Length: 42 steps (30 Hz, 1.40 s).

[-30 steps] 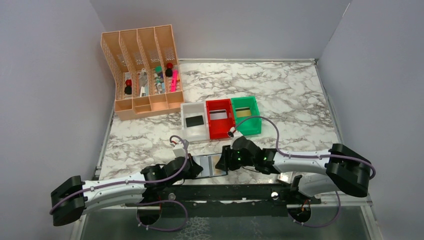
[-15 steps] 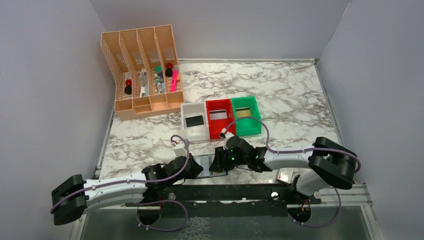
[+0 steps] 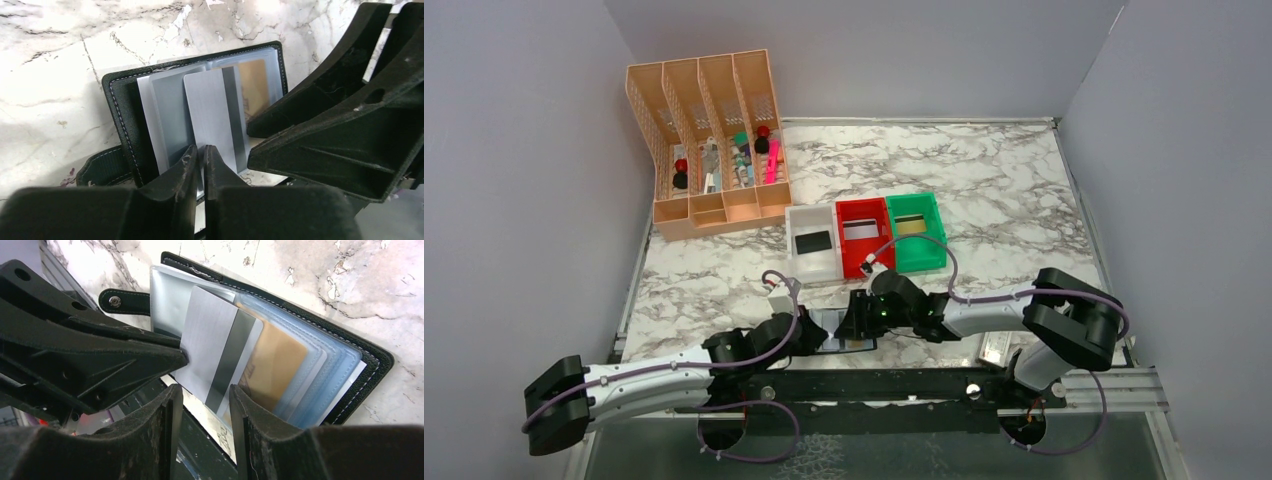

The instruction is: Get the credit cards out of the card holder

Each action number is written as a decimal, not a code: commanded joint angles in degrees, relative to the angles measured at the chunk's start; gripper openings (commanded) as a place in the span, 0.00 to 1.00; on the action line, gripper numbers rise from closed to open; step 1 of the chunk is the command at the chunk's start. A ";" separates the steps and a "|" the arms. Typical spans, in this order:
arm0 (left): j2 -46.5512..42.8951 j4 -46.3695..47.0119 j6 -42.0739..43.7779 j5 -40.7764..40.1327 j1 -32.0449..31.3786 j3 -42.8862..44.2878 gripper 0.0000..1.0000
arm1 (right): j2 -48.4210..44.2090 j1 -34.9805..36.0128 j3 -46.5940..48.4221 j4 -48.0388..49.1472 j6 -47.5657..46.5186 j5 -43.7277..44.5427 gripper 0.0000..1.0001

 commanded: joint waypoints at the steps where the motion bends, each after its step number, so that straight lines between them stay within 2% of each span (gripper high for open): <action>1: -2.89 8.64 0.18 2.36 -0.22 -1.79 0.15 | 3.69 0.30 -3.01 -1.97 2.36 1.11 0.45; 8: -2.11 15.49 -0.22 5.18 -0.21 -4.08 0.19 | 4.37 0.29 -3.15 -1.15 2.80 0.50 0.45; 22: 0.85 23.25 1.72 10.03 -0.25 -4.71 0.20 | 5.86 0.28 -3.72 0.91 3.52 -1.02 0.45; 25: 0.82 23.10 2.11 10.53 -0.15 -4.59 0.26 | 5.97 0.25 -3.72 0.65 3.62 -0.90 0.45; 27: 0.81 22.78 2.05 10.45 -0.21 -4.51 0.23 | 5.85 0.29 -3.72 0.46 3.60 -0.81 0.45; 29: 0.73 22.62 2.35 10.68 -0.22 -4.30 0.14 | 5.81 0.27 -3.77 0.38 3.58 -0.73 0.45; 30: 0.79 22.26 2.60 10.73 -0.13 -4.12 0.02 | 5.58 0.29 -3.81 0.33 3.69 -0.64 0.45; 31: 0.85 21.49 2.71 10.59 -0.12 -3.75 0.00 | 5.47 0.23 -3.85 0.24 3.73 -0.55 0.45; 36: 0.17 14.55 2.14 7.02 -0.16 -1.49 0.00 | 4.44 0.30 -3.28 -2.43 3.36 1.94 0.45; 42: -3.56 0.17 1.03 0.79 -0.12 1.98 0.00 | 1.78 0.29 -2.89 -8.16 3.12 7.54 0.45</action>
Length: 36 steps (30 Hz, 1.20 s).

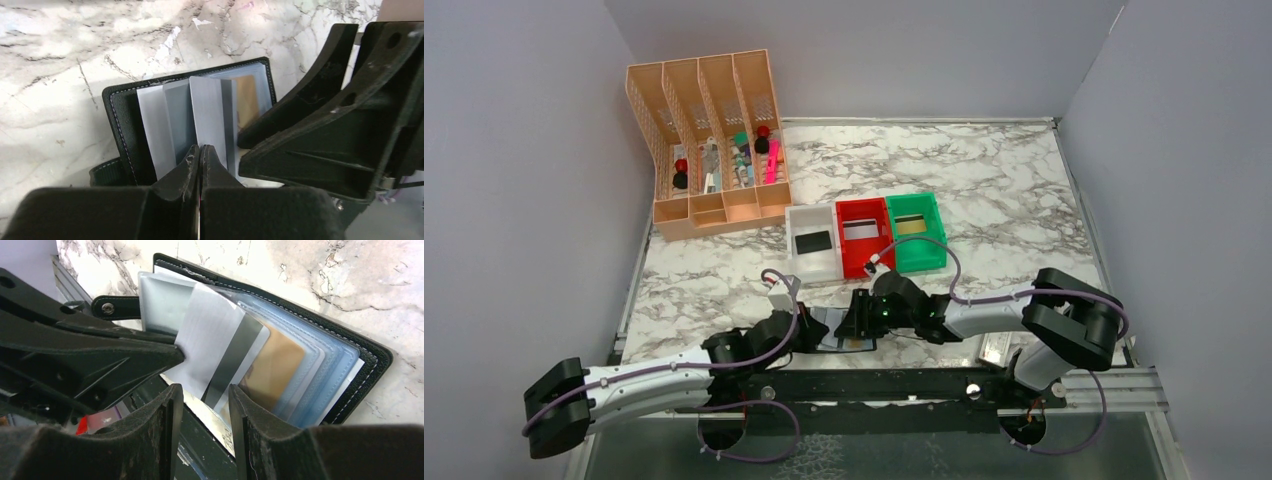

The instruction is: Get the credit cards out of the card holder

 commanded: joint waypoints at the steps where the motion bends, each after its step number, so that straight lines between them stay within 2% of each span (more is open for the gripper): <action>1: -3.63 -7.18 -2.56 0.31 -1.32 4.46 0.00 | 1.09 0.72 -1.29 -11.36 -1.15 7.93 0.45; 5: -7.19 -11.09 -3.16 -2.02 -1.22 4.97 0.00 | 0.47 0.69 -1.15 -12.09 -1.09 8.86 0.45; 11: -9.39 -8.27 -3.03 -0.47 -1.22 2.91 0.00 | 0.91 0.71 -0.60 -10.59 -1.52 7.27 0.45; 19: -4.01 -1.09 -2.10 2.98 -1.23 1.73 0.00 | 0.74 0.71 1.23 -11.18 -2.23 6.92 0.47; 27: 2.09 1.99 -1.50 4.32 -1.21 2.38 0.00 | -0.77 0.71 1.66 -10.37 -2.16 6.77 0.50; 36: -0.85 1.11 -1.78 3.84 -1.31 1.82 0.00 | -2.98 0.71 -0.02 -8.98 -2.06 7.88 0.50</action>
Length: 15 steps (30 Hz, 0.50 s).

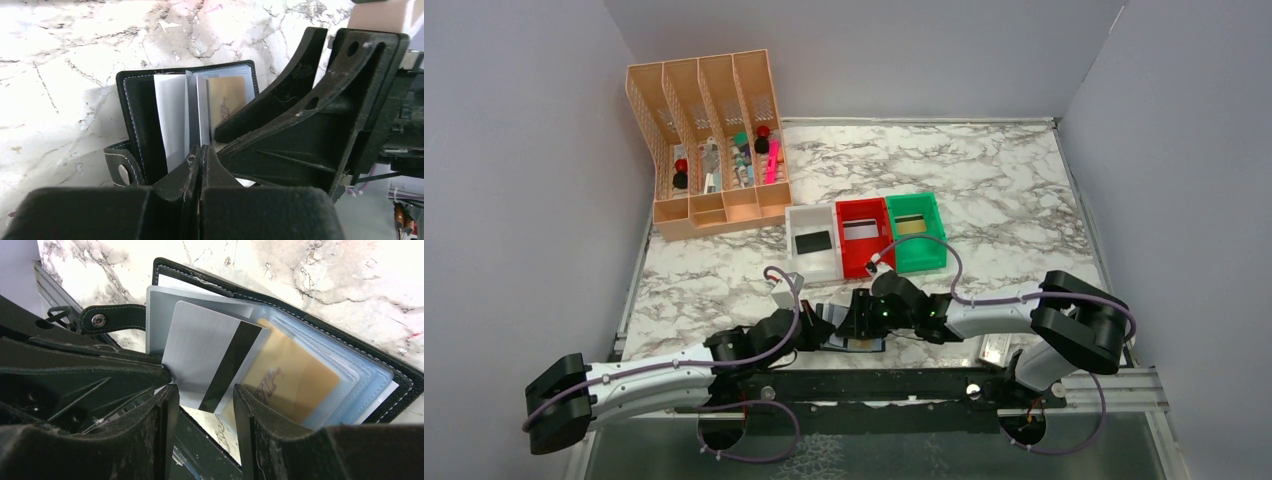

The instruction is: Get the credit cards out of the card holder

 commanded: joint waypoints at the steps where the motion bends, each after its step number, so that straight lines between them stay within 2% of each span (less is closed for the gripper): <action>1: -2.66 0.26 0.39 2.74 -0.39 -0.93 0.01 | -0.44 -0.04 -1.38 -3.17 -1.39 3.64 0.50; 3: -3.82 1.30 0.41 3.23 -0.37 -1.53 0.11 | 0.07 -0.12 -1.40 -2.83 -1.06 3.59 0.49; 6: -4.36 3.81 0.78 4.52 -0.32 -2.77 0.16 | 1.23 -0.15 -2.07 -1.44 -0.16 3.48 0.48; 15: 0.80 8.20 1.13 6.75 -0.33 -2.77 0.20 | 1.64 -0.20 -3.88 0.48 2.21 3.19 0.40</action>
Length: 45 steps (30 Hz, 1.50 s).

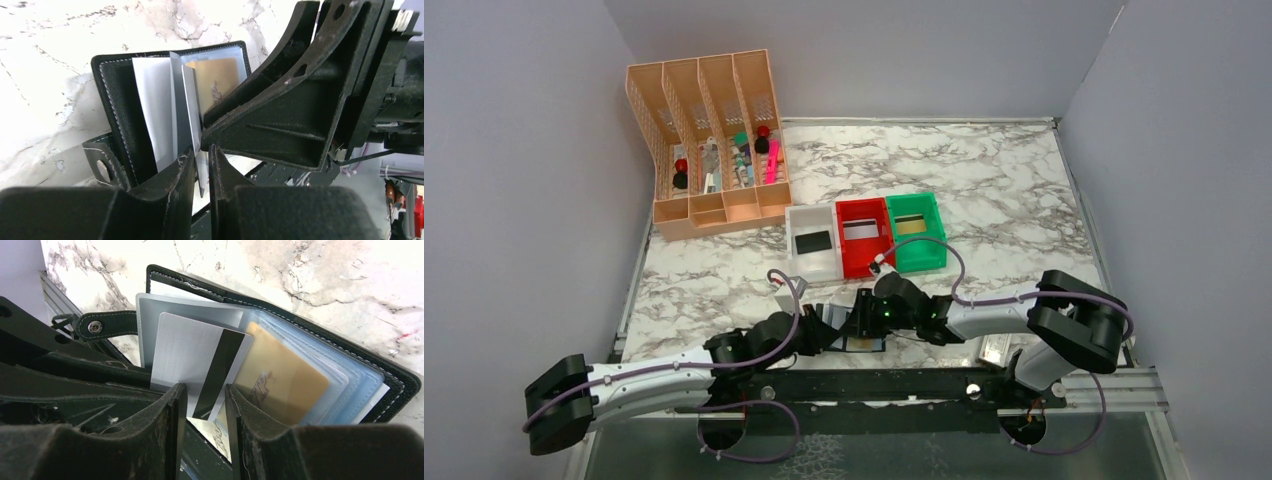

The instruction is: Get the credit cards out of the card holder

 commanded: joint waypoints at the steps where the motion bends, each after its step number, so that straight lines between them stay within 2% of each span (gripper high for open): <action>1: 3.25 5.39 0.86 2.89 -0.32 -0.10 0.20 | 0.71 -0.21 -2.75 -2.20 0.92 2.99 0.39; 4: 5.55 6.25 0.88 2.97 -0.32 0.48 0.17 | 0.13 -0.13 -3.04 -2.47 1.04 3.42 0.39; 8: 7.28 5.79 0.89 2.61 -0.32 1.23 0.01 | -0.28 -0.13 -3.03 -3.31 1.04 3.70 0.38; 14: 4.57 -0.56 0.43 -0.70 -0.32 2.92 0.00 | -5.23 -0.16 -2.31 -8.70 -0.41 7.72 0.40; 22: -5.72 -8.53 -0.37 -4.51 -0.34 2.79 0.00 | -15.68 -0.17 -3.79 -16.06 -1.38 15.60 0.48; 28: -9.70 -8.89 0.11 -3.98 -0.32 3.07 0.00 | -19.99 -0.21 -4.89 -17.13 -1.19 17.51 0.62; 32: -9.89 -5.90 1.43 -2.13 -0.32 3.28 0.00 | -21.08 -0.21 -5.22 -17.26 -1.05 18.70 0.82; 34: -9.31 -4.45 1.89 -1.56 -0.32 3.45 0.00 | -21.88 -0.23 -6.53 -15.71 -1.66 20.38 0.89; 37: -7.86 -3.63 2.69 -1.13 -0.35 4.12 0.00 | -24.64 -0.27 -10.29 -12.32 -2.73 24.79 0.93; 41: -5.38 -3.50 4.59 -0.93 -0.06 5.60 0.00 | -30.27 -0.86 -12.17 -14.00 -5.14 24.81 0.98; 43: -3.96 -3.04 6.12 0.20 1.02 6.56 0.00 | -32.84 -2.38 -13.83 -13.12 -5.95 22.37 0.99; 45: -2.51 -1.43 8.25 3.61 3.71 7.25 0.00 | -35.11 -6.23 -16.09 -9.93 -7.72 16.18 0.99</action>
